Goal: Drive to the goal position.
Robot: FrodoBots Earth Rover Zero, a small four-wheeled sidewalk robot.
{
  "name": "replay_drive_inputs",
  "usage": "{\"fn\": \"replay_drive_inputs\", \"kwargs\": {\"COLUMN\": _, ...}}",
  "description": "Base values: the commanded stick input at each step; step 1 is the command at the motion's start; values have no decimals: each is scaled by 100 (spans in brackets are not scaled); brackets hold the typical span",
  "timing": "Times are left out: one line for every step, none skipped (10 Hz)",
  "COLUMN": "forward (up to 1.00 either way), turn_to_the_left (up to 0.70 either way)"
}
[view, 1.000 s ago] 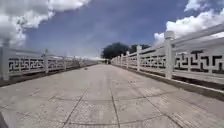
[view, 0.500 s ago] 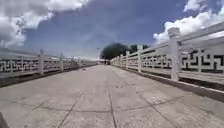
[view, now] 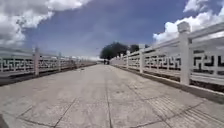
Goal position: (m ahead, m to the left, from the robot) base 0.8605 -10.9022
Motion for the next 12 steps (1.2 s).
{"fn": "replay_drive_inputs", "kwargs": {"forward": 70, "turn_to_the_left": 0}}
{"fn": "replay_drive_inputs", "kwargs": {"forward": 70, "turn_to_the_left": 0}}
{"fn": "replay_drive_inputs", "kwargs": {"forward": 70, "turn_to_the_left": 0}}
{"fn": "replay_drive_inputs", "kwargs": {"forward": 70, "turn_to_the_left": 0}}
{"fn": "replay_drive_inputs", "kwargs": {"forward": 70, "turn_to_the_left": 0}}
{"fn": "replay_drive_inputs", "kwargs": {"forward": 70, "turn_to_the_left": 0}}
{"fn": "replay_drive_inputs", "kwargs": {"forward": 70, "turn_to_the_left": 0}}
{"fn": "replay_drive_inputs", "kwargs": {"forward": 70, "turn_to_the_left": 0}}
{"fn": "replay_drive_inputs", "kwargs": {"forward": 70, "turn_to_the_left": 0}}
{"fn": "replay_drive_inputs", "kwargs": {"forward": 70, "turn_to_the_left": 0}}
{"fn": "replay_drive_inputs", "kwargs": {"forward": 70, "turn_to_the_left": 0}}
{"fn": "replay_drive_inputs", "kwargs": {"forward": 70, "turn_to_the_left": 0}}
